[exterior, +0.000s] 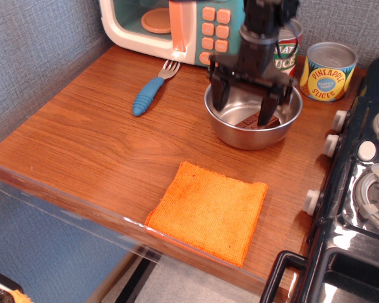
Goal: Move the chocolate from the pan to the left of the cloth.
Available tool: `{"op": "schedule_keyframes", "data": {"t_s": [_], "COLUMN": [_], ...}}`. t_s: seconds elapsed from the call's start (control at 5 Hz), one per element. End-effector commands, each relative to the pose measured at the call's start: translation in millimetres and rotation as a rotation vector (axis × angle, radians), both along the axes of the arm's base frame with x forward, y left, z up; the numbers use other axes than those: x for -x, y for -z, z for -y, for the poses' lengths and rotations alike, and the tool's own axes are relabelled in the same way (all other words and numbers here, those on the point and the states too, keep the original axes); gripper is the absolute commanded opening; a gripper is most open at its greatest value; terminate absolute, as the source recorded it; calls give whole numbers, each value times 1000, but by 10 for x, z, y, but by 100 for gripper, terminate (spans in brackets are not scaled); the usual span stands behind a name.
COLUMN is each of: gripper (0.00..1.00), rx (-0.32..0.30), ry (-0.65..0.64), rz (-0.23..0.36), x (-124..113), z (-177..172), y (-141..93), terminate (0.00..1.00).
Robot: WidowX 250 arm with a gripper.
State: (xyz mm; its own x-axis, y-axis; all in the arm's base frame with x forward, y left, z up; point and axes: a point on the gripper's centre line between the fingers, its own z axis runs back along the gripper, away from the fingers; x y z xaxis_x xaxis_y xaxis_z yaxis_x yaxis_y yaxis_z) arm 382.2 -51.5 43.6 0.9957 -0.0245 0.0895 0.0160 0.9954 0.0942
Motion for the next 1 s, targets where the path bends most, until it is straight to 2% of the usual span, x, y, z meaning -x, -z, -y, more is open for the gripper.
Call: {"op": "schedule_keyframes", "data": {"t_s": [0.0, 0.4, 0.6, 0.8], "gripper": [100, 100, 100, 0], "rx": [1, -18, 9, 18], "ry": [-3, -41, -66, -74], "rz": [46, 16, 6, 14], "x": [-191, -301, -292, -285], "z": [31, -6, -25, -44], "y": [7, 171, 208, 191], "terminate": [0, 0, 0, 0]}}
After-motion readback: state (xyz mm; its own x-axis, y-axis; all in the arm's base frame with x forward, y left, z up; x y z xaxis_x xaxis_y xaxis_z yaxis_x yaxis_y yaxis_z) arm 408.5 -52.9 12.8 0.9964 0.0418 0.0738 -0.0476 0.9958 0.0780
